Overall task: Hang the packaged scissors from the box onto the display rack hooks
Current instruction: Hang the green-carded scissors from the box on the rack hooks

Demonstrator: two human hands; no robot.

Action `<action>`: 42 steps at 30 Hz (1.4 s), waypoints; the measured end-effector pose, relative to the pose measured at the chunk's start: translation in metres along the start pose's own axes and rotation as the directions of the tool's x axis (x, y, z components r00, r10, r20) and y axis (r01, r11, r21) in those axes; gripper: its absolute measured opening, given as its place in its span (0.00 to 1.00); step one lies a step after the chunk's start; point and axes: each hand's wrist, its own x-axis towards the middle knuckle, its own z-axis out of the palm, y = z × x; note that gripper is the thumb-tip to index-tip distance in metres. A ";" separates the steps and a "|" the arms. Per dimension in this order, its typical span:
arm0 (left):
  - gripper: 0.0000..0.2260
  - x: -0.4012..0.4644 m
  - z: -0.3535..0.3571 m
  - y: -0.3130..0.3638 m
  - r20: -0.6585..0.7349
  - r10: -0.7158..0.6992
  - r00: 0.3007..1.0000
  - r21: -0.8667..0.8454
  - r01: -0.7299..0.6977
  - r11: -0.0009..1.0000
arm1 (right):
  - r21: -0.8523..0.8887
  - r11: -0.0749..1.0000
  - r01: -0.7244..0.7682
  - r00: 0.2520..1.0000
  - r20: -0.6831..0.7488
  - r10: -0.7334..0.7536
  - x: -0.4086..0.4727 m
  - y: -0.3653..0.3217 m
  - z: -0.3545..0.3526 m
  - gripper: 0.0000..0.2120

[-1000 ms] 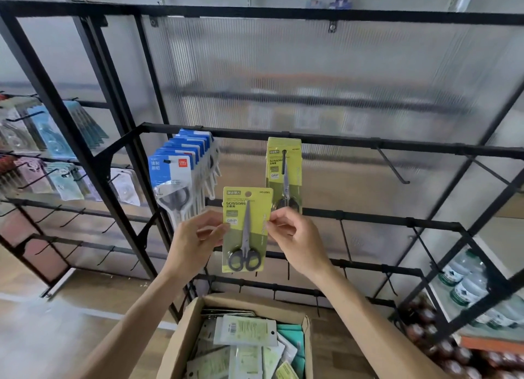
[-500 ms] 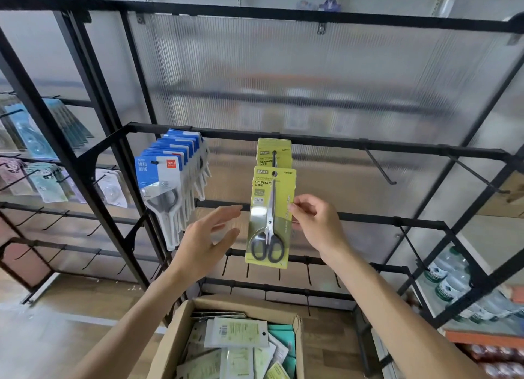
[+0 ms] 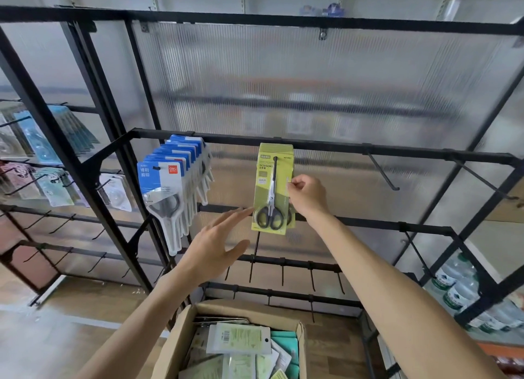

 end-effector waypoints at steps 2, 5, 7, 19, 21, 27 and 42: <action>0.30 -0.009 0.002 -0.009 0.012 -0.004 1.000 0.007 0.004 1.000 | -0.068 0.995 0.072 0.996 -0.050 -0.075 -0.004 0.004 -0.002 0.03; 0.29 -0.033 0.005 -0.025 0.019 -0.060 0.998 0.011 0.060 0.998 | -0.208 0.950 0.234 0.964 -0.079 -0.255 -0.024 0.018 -0.011 0.10; 0.29 -0.049 0.009 -0.035 0.024 -0.121 0.992 0.005 0.121 0.993 | -0.247 0.911 0.331 0.942 0.025 -0.336 -0.049 0.029 -0.013 0.12; 0.29 -0.139 0.088 -0.072 0.224 -0.435 0.872 0.018 0.443 0.896 | -0.401 0.847 0.349 0.807 0.588 -0.054 -0.164 0.131 0.045 0.32; 0.30 -0.168 0.106 -0.082 0.288 -0.505 0.813 0.056 0.512 0.857 | -0.442 0.845 0.300 0.783 0.621 0.046 -0.182 0.158 0.056 0.33; 0.30 -0.244 0.172 -0.093 0.475 -0.662 0.579 0.091 0.716 0.692 | -0.534 0.820 0.207 0.657 0.697 0.287 -0.230 0.227 0.081 0.34; 0.22 -0.200 0.310 -0.190 0.398 -0.482 0.780 0.186 0.446 0.875 | -0.601 0.790 0.122 0.593 0.682 0.427 -0.256 0.318 0.135 0.29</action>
